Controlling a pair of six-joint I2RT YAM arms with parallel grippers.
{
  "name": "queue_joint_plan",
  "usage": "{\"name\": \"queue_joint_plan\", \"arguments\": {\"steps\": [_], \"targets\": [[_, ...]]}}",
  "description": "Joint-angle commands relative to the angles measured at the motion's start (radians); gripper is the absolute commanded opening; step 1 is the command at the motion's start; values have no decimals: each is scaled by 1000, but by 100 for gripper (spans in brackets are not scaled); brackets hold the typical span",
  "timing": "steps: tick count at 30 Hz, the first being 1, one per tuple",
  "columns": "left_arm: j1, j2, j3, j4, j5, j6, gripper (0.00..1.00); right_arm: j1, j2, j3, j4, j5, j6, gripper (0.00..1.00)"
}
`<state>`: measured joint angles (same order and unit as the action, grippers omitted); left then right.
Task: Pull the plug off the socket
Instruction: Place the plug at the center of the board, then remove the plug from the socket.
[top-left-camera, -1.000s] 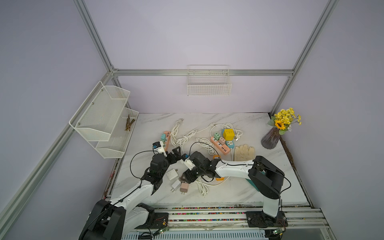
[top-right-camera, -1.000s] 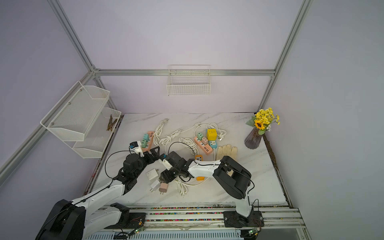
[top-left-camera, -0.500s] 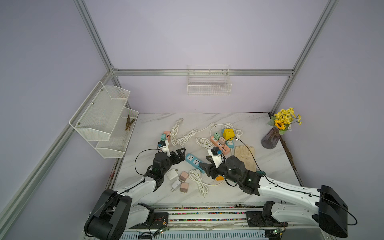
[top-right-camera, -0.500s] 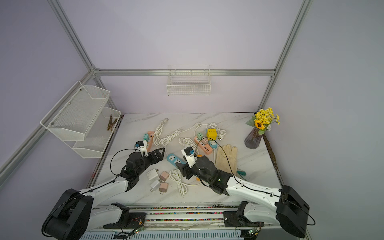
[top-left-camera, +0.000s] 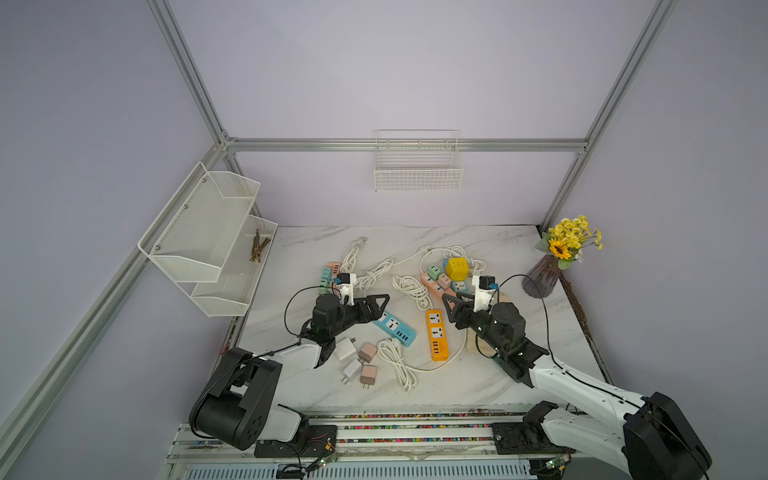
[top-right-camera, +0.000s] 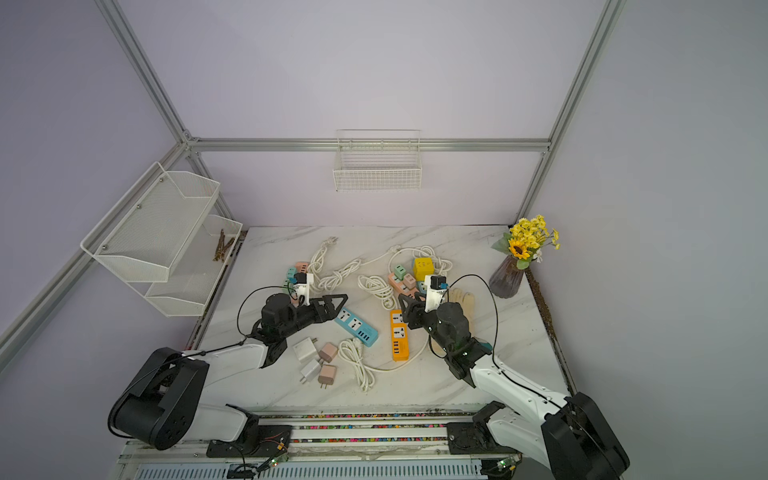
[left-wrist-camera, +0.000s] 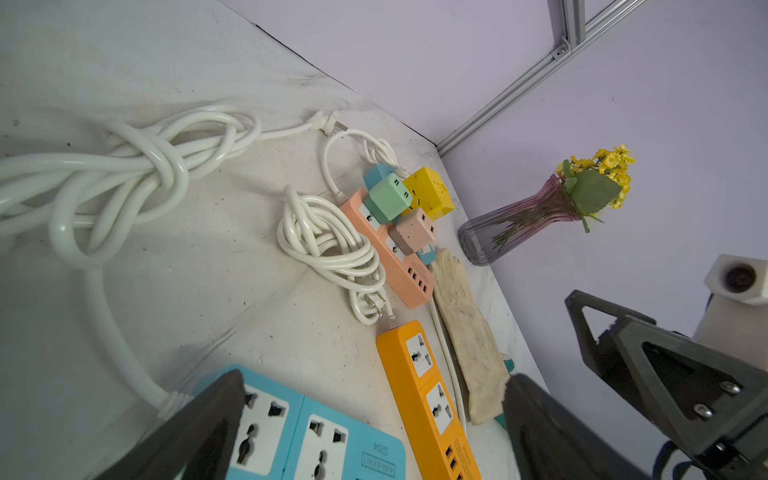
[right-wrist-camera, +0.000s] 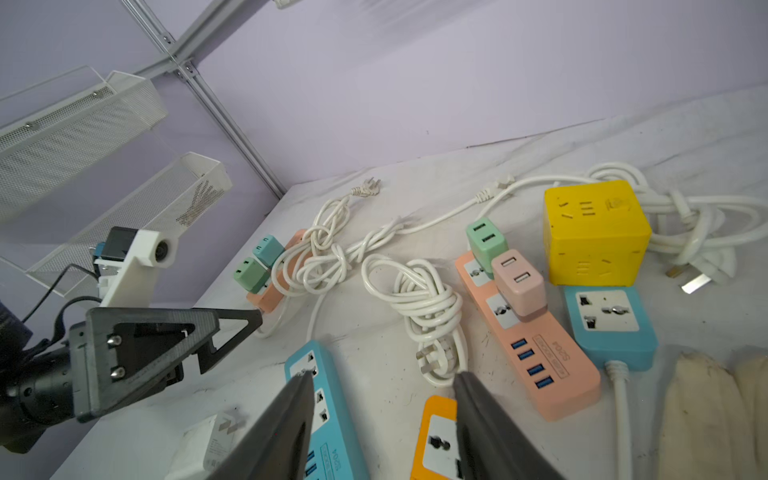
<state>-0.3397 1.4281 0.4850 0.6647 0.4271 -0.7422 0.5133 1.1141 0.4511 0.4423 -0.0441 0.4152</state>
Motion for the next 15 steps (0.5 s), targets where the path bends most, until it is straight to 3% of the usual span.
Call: {"name": "queue_joint_plan", "arguments": {"steps": [1,5,15], "targets": [[7,32,33,60,63,-30,100,-25,36,60,-52,-73,-13,59],[8,57,37,76,77,-50,99,-31,74,103,-126,-60,-91,60],[8,72,40,109,109,-96,98,-44,190,246,-359,114,-317,61]]}}
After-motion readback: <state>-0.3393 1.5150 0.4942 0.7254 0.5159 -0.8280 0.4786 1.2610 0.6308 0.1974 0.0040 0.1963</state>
